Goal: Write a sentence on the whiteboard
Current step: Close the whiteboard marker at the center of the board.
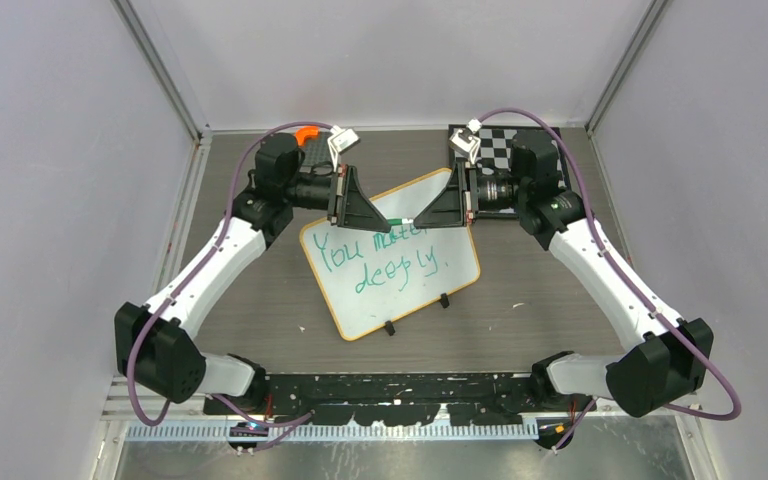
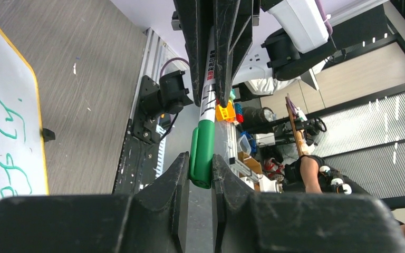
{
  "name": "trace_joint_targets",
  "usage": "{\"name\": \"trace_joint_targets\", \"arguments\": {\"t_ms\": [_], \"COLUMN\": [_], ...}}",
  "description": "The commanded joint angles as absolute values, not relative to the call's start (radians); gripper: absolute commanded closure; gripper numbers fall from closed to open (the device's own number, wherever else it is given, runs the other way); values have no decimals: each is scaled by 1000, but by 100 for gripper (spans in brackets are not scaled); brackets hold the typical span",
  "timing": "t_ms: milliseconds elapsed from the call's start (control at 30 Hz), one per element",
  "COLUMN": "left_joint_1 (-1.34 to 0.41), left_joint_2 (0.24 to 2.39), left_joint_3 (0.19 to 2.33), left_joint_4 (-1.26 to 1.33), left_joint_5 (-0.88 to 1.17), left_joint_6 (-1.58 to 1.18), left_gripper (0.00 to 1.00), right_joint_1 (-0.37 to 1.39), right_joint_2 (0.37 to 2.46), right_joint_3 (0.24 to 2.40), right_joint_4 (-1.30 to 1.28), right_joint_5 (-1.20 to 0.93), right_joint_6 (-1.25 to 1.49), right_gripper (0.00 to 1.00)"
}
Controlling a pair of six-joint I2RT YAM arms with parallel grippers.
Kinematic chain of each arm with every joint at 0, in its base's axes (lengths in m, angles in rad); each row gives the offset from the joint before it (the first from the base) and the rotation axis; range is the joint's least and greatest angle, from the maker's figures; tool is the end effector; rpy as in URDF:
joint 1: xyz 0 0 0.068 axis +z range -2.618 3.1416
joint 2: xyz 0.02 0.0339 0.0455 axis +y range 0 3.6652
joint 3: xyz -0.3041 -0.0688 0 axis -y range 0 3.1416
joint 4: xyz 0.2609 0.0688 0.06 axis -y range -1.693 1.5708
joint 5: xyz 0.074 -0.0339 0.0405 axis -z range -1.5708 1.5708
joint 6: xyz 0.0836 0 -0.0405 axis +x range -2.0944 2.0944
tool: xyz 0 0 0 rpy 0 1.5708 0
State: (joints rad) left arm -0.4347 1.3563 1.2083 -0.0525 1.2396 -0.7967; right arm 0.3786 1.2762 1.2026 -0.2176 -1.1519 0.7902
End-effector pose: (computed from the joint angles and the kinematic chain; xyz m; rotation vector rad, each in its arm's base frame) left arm 0.2581 -0.2070 0.4114 0.7085 1.9596 -1.8982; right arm 0.2503 0.1818 0.4141 -0.5119 2.0527 1.8137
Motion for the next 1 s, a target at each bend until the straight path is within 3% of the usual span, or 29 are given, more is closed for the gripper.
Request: {"name": "trace_joint_targets", "arguments": {"t_ms": [0,267,400,500,600,767,967], "left_joint_1": [-489,-485,-442,-429,-430,-430,-442], "left_joint_2": [1372,1370,1349,1323,1321,1313,1351], "left_joint_3": [1260,1246,1245,1262,1292,1294,1293], "left_joint_4": [65,76,-37,-253,-485,-556,-598], "left_joint_5": [1220,1222,1223,1227,1220,1194,1188], "left_joint_6": [-831,-833,-751,-584,-444,-406,-399], "left_gripper": [100,100,100,100,100,100,100], "right_joint_1": [444,448,363,271,253,284,496], "right_joint_2": [1282,1294,1299,1299,1309,1292,1263], "right_joint_3": [1234,1265,1356,1486,1615,1699,1729], "right_joint_4": [-199,-243,-447,-756,-1071,-1254,-1250], "right_joint_5": [-1118,-1128,-1138,-1103,-939,-751,-496], "right_joint_6": [774,725,559,321,-53,-293,-374], "right_gripper": [100,97,69,46,32,26,27]}}
